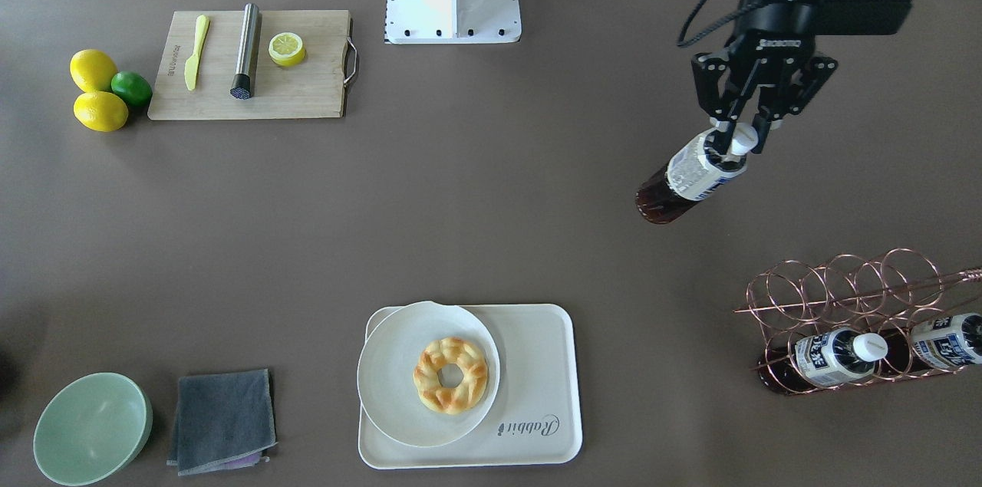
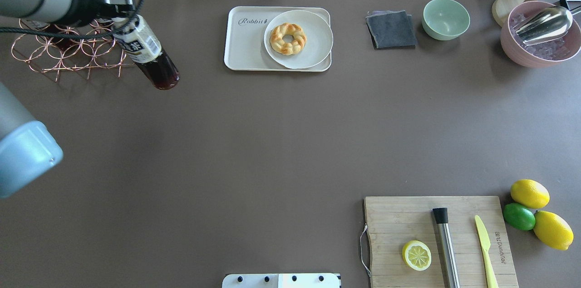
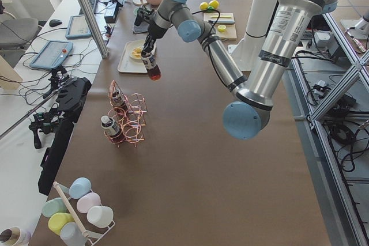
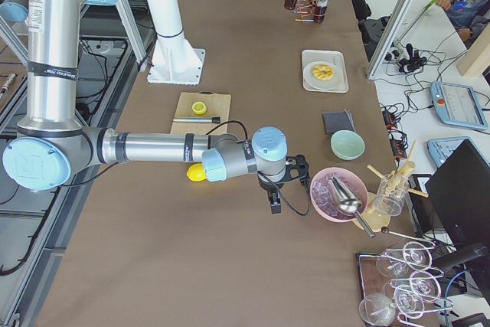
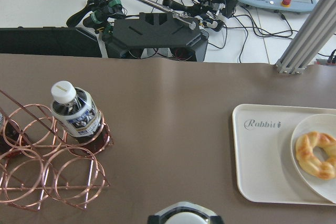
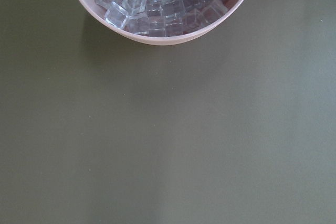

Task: Place tea on tray
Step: 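Lift the tea bottle up out of the rack with the left gripper, then carry the bottle toward the table center and lower it upright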

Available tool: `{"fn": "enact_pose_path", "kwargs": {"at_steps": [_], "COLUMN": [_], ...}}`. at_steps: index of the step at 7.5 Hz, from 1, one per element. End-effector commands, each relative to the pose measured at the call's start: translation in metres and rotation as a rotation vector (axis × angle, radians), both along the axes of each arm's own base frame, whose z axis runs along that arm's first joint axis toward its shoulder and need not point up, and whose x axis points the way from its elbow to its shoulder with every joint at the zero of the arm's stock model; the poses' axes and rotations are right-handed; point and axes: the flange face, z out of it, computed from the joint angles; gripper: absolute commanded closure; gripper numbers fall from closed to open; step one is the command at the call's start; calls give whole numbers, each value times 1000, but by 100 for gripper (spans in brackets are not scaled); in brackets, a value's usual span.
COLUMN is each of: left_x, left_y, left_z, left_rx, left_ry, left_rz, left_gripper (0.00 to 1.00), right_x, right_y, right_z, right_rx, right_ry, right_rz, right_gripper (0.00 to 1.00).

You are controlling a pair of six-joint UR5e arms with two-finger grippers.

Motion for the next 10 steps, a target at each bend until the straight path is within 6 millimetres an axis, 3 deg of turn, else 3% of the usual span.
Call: {"fn": "enact_pose_path", "kwargs": {"at_steps": [1, 3, 5, 8, 10], "left_x": [151, 214, 256, 285, 287], "left_y": [85, 119, 159, 186, 191], "left_z": [-59, -81, -93, -89, -89], "left_rx": [68, 32, 85, 122, 124], "left_ry": [-63, -15, -30, -66, -63], "left_rz": [29, 58, 68, 80, 87], "left_gripper": [100, 100, 100, 100, 100], "right_x": [0, 0, 0, 0, -1], "right_y": [4, 4, 4, 5, 4], "right_z": [1, 1, 0, -1, -6], "right_rx": [-3, -3, -2, 0, 5], "right_ry": [-1, -5, -8, -10, -20], "right_rz": [0, -3, -3, -4, -5], "right_gripper": [0, 0, 0, 0, 0]}}
